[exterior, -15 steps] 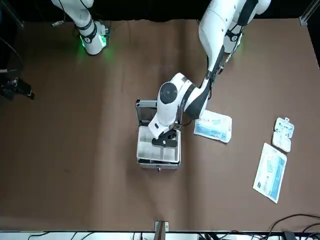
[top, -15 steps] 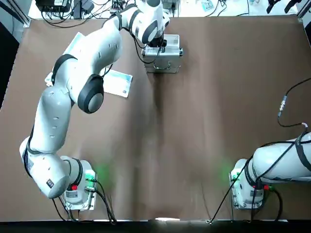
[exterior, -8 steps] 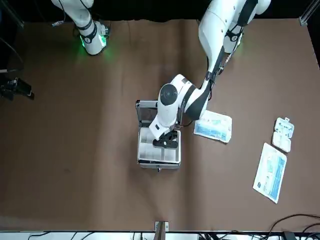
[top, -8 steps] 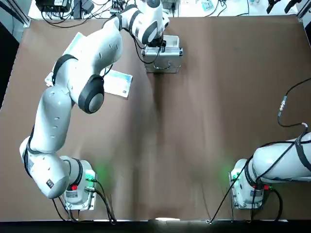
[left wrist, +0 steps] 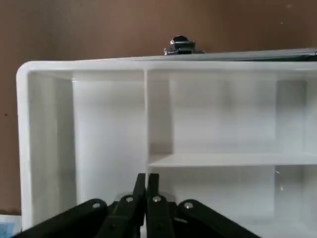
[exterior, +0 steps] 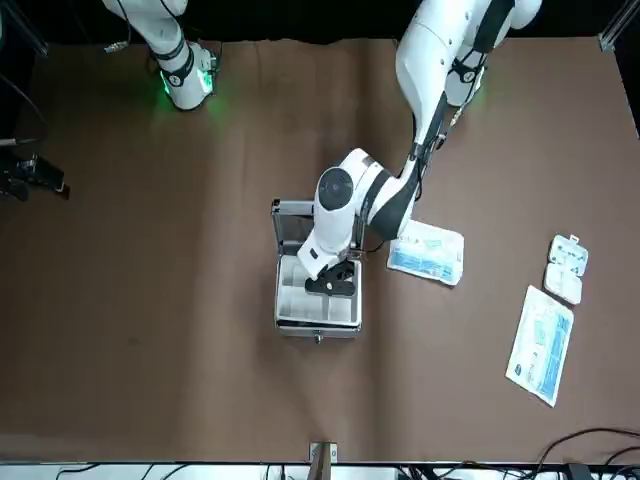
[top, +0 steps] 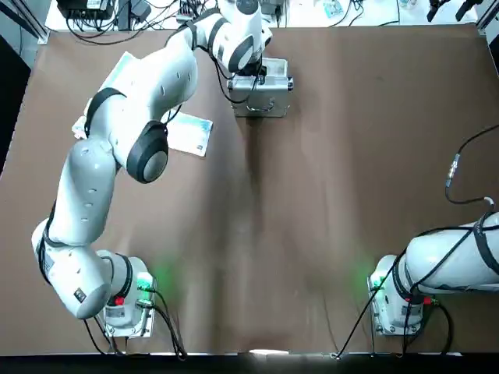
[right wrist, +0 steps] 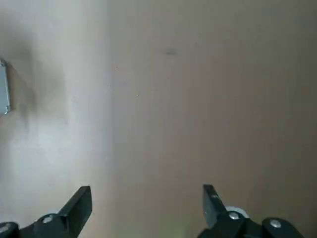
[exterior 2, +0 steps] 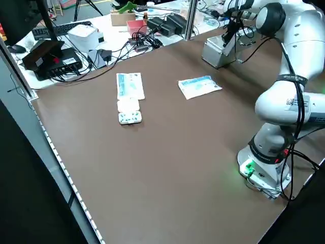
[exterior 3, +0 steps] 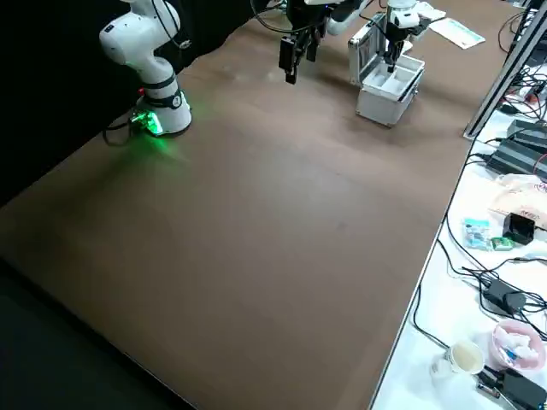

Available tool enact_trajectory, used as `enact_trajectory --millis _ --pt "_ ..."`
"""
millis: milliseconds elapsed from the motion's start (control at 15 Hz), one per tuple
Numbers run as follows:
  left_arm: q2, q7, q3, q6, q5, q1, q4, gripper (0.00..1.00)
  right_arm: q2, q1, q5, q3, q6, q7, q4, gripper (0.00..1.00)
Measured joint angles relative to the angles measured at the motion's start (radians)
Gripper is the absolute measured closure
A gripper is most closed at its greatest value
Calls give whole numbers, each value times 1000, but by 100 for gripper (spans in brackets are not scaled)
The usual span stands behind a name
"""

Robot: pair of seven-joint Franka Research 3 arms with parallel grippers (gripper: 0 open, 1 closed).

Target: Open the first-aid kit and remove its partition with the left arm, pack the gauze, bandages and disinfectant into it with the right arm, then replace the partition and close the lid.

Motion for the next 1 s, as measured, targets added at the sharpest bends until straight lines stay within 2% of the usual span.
enact_trajectory --millis 733,800,1000 --pt "26 -25 4 25 0 -10 0 96 0 -1 0 0 0 0 0 1" --pt "27 -16 4 25 0 -10 -1 93 0 0 0 0 0 0 0 1" --pt "30 16 15 29 0 -10 0 66 0 0 0 0 0 0 0 1"
